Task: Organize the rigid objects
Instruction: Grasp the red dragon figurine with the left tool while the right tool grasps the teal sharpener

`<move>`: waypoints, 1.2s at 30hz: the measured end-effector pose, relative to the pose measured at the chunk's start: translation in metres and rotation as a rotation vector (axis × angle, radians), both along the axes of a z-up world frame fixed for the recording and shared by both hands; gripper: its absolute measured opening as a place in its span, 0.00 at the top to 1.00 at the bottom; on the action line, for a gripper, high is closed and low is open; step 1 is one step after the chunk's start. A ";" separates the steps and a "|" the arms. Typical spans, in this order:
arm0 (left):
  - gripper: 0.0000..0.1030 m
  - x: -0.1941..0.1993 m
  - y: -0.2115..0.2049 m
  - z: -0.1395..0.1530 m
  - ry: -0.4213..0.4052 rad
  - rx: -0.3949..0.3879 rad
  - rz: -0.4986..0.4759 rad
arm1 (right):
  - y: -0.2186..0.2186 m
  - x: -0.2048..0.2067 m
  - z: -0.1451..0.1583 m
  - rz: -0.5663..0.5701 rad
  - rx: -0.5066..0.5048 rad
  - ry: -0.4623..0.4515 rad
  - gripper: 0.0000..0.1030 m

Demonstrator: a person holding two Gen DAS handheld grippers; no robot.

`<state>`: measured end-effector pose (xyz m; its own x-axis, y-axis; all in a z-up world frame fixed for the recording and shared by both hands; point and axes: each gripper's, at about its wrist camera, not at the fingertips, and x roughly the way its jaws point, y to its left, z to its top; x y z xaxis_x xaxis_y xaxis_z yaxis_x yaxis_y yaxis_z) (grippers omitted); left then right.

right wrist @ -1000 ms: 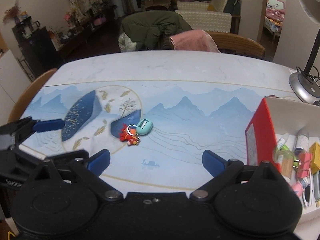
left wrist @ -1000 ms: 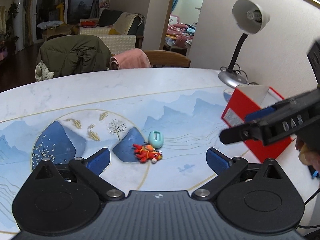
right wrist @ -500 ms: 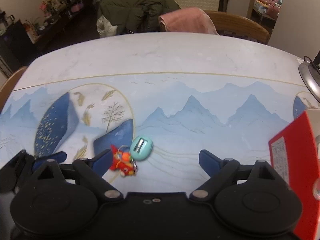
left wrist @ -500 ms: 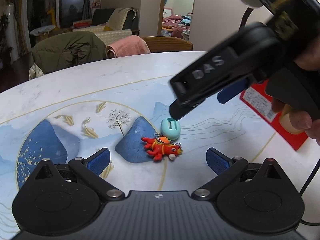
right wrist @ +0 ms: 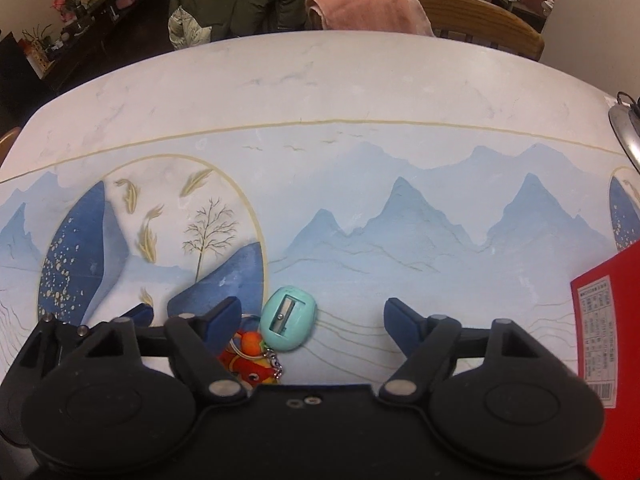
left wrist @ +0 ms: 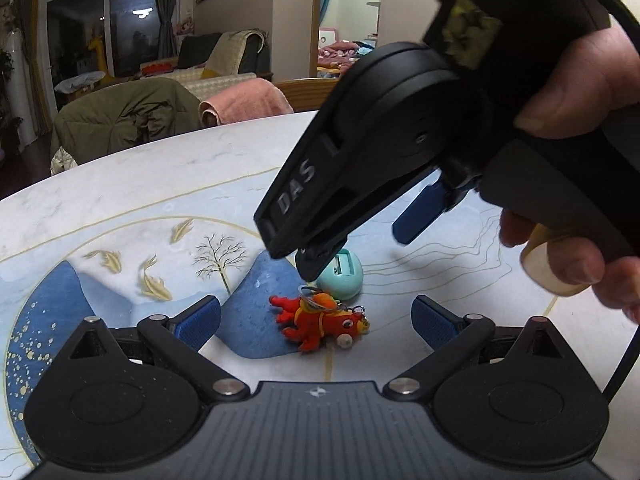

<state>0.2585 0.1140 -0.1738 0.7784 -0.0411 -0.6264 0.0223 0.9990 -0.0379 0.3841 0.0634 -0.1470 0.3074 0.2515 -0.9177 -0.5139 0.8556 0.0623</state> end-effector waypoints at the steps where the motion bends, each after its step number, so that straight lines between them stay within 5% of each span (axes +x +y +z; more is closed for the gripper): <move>1: 0.01 0.000 -0.001 -0.001 0.000 0.005 0.006 | 0.001 0.000 -0.001 -0.001 -0.003 0.003 0.32; 3: 0.01 0.002 -0.001 -0.003 0.000 0.007 0.012 | 0.003 -0.001 -0.005 0.001 -0.001 0.014 0.36; 7: 0.23 0.004 -0.001 -0.007 0.021 0.003 0.009 | 0.009 -0.001 -0.009 0.002 -0.014 0.024 0.43; 18: 0.44 -0.001 -0.009 -0.010 0.020 0.043 0.001 | 0.011 -0.002 -0.012 -0.006 -0.034 0.013 0.54; 23: 0.49 -0.004 -0.011 -0.009 0.028 0.046 0.010 | 0.009 -0.003 -0.010 -0.002 -0.028 0.015 0.70; 36: 0.49 -0.020 -0.008 0.002 0.039 0.012 0.043 | -0.021 -0.008 0.009 -0.036 0.029 0.015 0.71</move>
